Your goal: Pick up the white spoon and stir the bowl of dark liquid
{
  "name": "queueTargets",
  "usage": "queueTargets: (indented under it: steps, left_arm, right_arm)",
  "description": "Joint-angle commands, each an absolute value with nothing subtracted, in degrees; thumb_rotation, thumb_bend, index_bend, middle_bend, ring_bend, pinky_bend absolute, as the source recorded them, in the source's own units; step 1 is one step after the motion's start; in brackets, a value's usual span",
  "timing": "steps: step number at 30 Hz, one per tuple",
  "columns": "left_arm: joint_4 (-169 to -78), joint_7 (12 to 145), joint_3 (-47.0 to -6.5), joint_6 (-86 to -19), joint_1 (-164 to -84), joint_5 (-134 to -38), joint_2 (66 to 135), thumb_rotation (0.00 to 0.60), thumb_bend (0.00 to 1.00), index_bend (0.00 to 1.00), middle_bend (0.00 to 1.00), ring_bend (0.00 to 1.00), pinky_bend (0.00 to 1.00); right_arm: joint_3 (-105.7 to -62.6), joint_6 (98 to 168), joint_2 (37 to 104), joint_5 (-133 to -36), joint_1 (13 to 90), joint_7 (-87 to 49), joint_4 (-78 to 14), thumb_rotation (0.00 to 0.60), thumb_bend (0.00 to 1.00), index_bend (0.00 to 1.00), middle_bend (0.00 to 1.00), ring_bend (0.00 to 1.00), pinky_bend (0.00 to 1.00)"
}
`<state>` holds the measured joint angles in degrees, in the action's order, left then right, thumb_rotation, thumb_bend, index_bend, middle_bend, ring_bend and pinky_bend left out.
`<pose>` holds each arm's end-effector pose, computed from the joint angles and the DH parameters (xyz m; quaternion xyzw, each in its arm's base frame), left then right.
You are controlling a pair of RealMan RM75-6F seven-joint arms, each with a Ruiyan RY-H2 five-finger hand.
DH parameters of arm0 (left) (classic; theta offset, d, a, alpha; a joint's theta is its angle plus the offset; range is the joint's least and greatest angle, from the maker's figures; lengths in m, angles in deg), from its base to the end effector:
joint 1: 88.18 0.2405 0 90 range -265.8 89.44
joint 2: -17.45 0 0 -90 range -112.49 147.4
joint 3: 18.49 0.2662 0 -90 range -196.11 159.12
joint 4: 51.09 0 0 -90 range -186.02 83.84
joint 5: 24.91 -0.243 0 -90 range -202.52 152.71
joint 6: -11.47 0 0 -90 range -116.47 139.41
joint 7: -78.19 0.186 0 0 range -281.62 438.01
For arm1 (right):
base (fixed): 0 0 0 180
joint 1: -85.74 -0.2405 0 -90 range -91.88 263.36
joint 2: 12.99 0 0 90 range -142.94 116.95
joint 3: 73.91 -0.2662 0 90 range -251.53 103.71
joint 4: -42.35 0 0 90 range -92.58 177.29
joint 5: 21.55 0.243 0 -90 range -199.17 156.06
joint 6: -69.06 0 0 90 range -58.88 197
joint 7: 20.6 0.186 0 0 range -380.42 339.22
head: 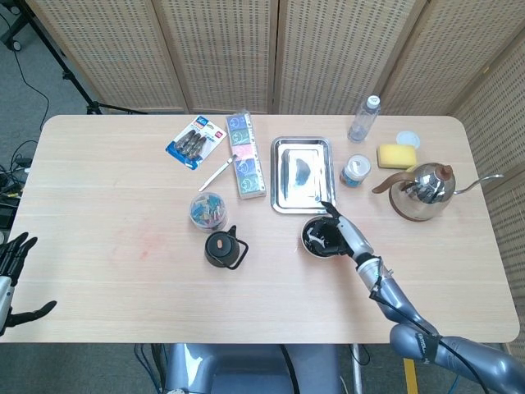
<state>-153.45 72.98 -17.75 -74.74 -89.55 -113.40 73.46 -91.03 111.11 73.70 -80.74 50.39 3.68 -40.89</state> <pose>-0.3162 0.1899 0.1518 -0.5768 -0.4456 -0.4009 0.5550 -0.1978 -0.3995 -0.0604 0.4896 -0.7042 0.4426 0.2617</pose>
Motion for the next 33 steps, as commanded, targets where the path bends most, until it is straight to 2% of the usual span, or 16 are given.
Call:
queueTargets:
  steps: [1, 8, 19, 21, 23, 26, 29, 33]
  left_arm:
    - [-153.3, 72.4, -17.8, -74.8, -89.6, -113.4, 73.2, 0.600, 0.00, 0.00, 0.00, 0.00, 0.00]
    - [-153.1, 71.7, -17.7, -75.0, -89.5, -113.7, 73.0, 0.600, 0.00, 0.00, 0.00, 0.00, 0.00]
    - [-153.5, 73.5, -17.6, -74.6, -89.6, -113.8, 73.6, 0.600, 0.00, 0.00, 0.00, 0.00, 0.00]
    - [-153.5, 73.8, -17.6, -74.6, -89.6, -113.7, 73.7, 0.600, 0.00, 0.00, 0.00, 0.00, 0.00]
    - [-153.6, 74.0, -17.5, -74.5, -89.6, -113.7, 73.8, 0.600, 0.00, 0.00, 0.00, 0.00, 0.00]
    - [-153.6, 74.2, -17.5, -74.5, -89.6, -113.7, 73.8, 0.600, 0.00, 0.00, 0.00, 0.00, 0.00]
    - [-153.6, 73.9, -17.5, -74.7, -89.5, -113.8, 73.7, 0.600, 0.00, 0.00, 0.00, 0.00, 0.00]
    - [-153.4, 73.2, -17.5, -75.0, -89.4, -114.1, 73.5, 0.600, 0.00, 0.00, 0.00, 0.00, 0.00]
  right_arm:
    - [-91.8, 111.2, 75.3, -79.8, 49.4, 3.3, -39.1, 0.600, 0.52, 0.57, 0.00, 0.00, 0.00]
    - [-93.0, 112.8, 76.6, -78.9, 49.4, 3.6, -36.5, 0.600, 0.52, 0.57, 0.00, 0.00, 0.00]
    - [-92.2, 112.6, 72.0, -81.1, 51.9, 5.1, -39.8, 0.600, 0.50, 0.57, 0.00, 0.00, 0.00]
    - [-91.9, 112.3, 71.2, -81.7, 52.1, 5.4, -40.9, 0.600, 0.42, 0.54, 0.00, 0.00, 0.00]
    - [-91.7, 112.3, 70.5, -82.6, 52.3, 5.7, -41.8, 0.600, 0.22, 0.44, 0.00, 0.00, 0.00]
    - [-91.4, 112.6, 70.1, -83.8, 52.3, 5.3, -42.3, 0.600, 0.02, 0.28, 0.00, 0.00, 0.00]
    - [-91.3, 113.7, 69.9, -84.6, 52.3, 4.4, -42.7, 0.600, 0.00, 0.18, 0.00, 0.00, 0.00]
    - [-90.9, 115.5, 68.4, -85.7, 52.7, 2.6, -44.7, 0.600, 0.00, 0.12, 0.00, 0.00, 0.00]
